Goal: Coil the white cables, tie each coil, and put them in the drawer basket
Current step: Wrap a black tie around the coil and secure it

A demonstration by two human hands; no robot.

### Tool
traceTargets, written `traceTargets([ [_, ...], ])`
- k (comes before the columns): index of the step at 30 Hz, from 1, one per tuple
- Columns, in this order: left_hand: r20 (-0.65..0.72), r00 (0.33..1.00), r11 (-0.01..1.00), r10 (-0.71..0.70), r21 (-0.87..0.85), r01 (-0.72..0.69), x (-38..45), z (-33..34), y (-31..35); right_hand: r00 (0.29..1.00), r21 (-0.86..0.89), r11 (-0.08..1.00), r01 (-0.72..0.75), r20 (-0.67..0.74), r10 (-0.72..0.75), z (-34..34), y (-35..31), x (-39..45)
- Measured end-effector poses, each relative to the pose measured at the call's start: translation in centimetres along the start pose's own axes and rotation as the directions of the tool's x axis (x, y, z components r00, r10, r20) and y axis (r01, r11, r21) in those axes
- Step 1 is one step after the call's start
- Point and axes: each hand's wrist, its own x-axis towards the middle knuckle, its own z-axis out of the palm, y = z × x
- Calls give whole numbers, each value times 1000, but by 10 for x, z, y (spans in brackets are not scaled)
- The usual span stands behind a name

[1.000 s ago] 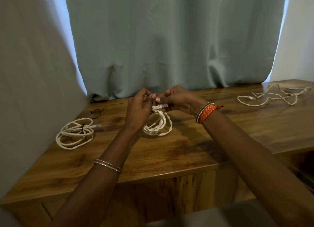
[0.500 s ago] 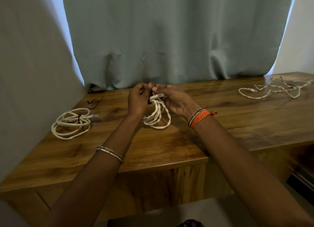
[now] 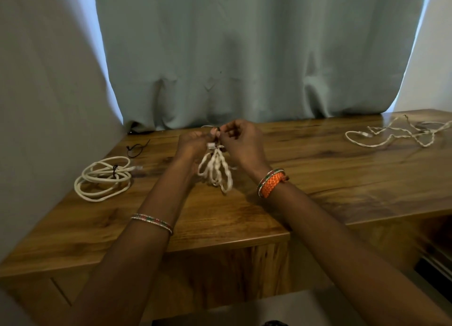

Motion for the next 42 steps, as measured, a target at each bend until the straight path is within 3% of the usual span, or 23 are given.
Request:
traceTargets([
  [8, -78, 979, 981, 187, 59, -183, -9, 8, 4, 991, -62, 995, 76, -104, -82, -1, -1, -4],
  [12, -66, 958, 960, 279, -4, -280, -9, 6, 4, 989, -19, 994, 104, -105, -105, -3, -4, -2],
  [17, -32, 980, 976, 198, -90, -200, -9, 3, 2, 996, 68, 994, 85, -19, -83, -3, -7, -6],
  [22, 63, 997, 953, 42, -303, -21, -4, 1, 4, 998, 27, 998, 58, -39, -57, -5, -7, -5],
  [29, 133, 991, 933, -11, -356, 58, -3, -1, 4, 993, 38, 997, 61, -102, -57, -8, -14, -4],
  [42, 67, 991, 986, 115, -129, -106, -11, 1, 5, 990, 1, 993, 122, -74, -121, -8, -14, -6],
])
